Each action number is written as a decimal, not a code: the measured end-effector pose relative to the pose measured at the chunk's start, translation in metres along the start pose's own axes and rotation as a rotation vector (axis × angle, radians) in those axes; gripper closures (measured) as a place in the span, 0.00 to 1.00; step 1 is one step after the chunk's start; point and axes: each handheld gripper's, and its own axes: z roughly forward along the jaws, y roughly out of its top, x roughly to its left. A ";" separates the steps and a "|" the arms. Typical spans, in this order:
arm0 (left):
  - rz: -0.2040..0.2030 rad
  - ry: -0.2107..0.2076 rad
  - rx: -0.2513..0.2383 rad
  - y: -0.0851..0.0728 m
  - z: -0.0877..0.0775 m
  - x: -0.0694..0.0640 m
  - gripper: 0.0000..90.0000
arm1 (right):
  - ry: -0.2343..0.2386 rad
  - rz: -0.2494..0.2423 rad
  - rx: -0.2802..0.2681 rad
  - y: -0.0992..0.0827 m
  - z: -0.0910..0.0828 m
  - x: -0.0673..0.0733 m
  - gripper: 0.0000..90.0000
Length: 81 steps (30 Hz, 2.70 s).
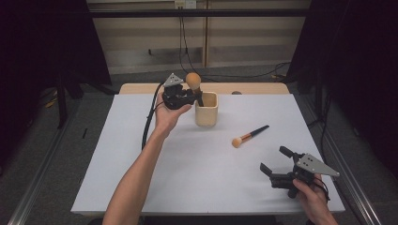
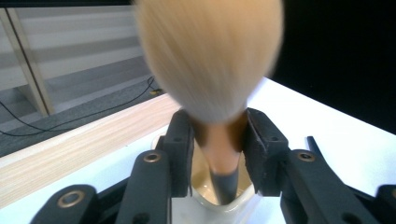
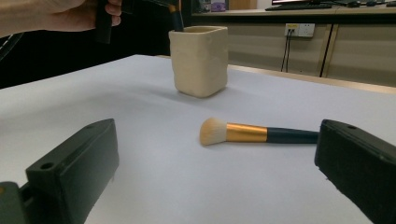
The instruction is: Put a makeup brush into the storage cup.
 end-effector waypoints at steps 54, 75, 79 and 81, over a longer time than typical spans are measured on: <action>-0.021 0.047 -0.079 -0.054 -0.096 0.001 0.03 | 0.004 -0.008 0.008 0.000 0.000 0.000 0.00; 0.051 0.068 -0.093 -0.088 -0.149 -0.022 0.03 | -0.002 -0.011 0.005 0.000 0.000 0.000 0.00; 0.017 0.063 -0.091 -0.099 -0.156 -0.025 0.03 | -0.003 -0.010 0.003 0.000 0.000 0.001 0.00; 0.017 0.068 -0.081 -0.103 -0.160 -0.030 0.04 | -0.004 -0.011 0.003 0.000 0.000 0.001 0.00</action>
